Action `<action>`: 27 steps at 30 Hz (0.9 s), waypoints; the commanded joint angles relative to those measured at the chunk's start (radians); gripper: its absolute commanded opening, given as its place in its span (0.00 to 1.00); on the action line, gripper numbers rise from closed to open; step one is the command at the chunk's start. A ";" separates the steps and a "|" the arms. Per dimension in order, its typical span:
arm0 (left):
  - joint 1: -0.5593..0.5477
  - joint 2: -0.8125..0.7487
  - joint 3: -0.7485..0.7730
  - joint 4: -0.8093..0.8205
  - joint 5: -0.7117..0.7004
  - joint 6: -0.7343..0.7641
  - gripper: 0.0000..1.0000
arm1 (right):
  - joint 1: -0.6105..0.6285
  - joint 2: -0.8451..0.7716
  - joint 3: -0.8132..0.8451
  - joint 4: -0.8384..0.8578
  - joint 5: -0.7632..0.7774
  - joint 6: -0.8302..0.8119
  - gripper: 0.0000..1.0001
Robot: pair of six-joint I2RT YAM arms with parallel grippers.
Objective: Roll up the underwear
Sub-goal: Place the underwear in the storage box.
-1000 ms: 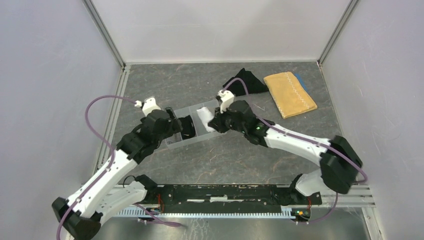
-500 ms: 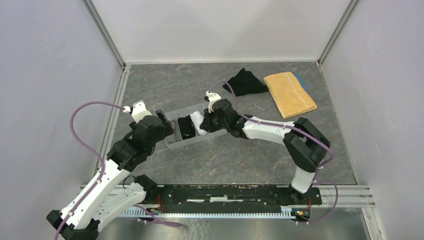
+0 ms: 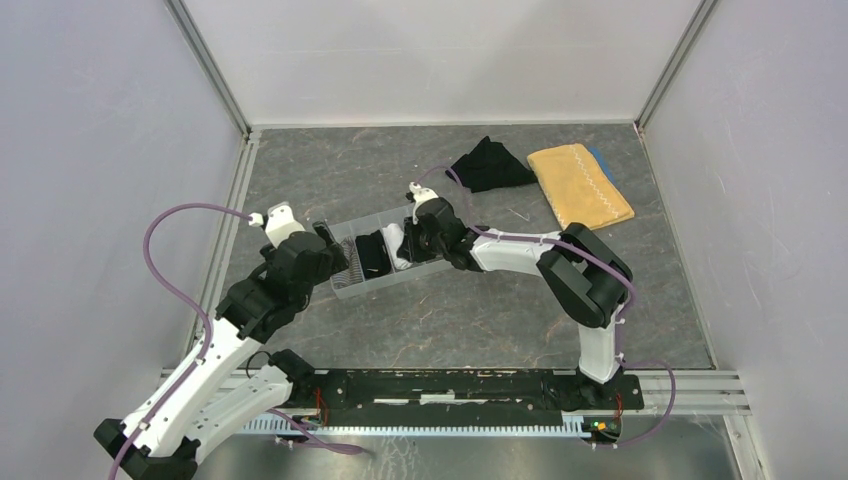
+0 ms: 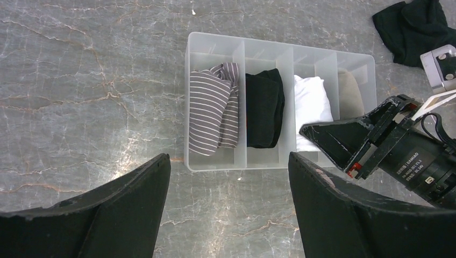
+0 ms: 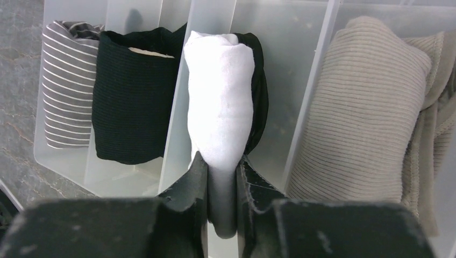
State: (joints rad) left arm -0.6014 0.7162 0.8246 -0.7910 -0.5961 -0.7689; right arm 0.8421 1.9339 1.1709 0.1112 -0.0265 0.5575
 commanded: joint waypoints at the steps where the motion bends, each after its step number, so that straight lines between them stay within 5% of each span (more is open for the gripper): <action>1: 0.004 0.000 -0.001 0.019 -0.006 -0.016 0.86 | -0.004 0.017 0.043 0.007 -0.005 -0.001 0.22; 7: 0.003 -0.014 -0.005 0.019 -0.004 -0.015 0.86 | -0.003 -0.011 0.040 -0.013 0.009 -0.026 0.44; 16: 0.003 -0.020 -0.006 0.022 -0.001 -0.013 0.86 | -0.003 -0.061 0.044 -0.043 0.020 -0.067 0.59; 23: 0.003 -0.022 -0.008 0.024 0.004 -0.010 0.86 | -0.002 -0.092 0.046 -0.056 0.052 -0.087 0.63; 27: 0.003 -0.026 -0.010 0.025 0.005 -0.010 0.86 | -0.002 -0.093 0.051 -0.065 0.064 -0.102 0.55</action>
State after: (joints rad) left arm -0.6014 0.7029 0.8177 -0.7910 -0.5922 -0.7689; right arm 0.8425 1.8874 1.1931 0.0624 0.0017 0.4877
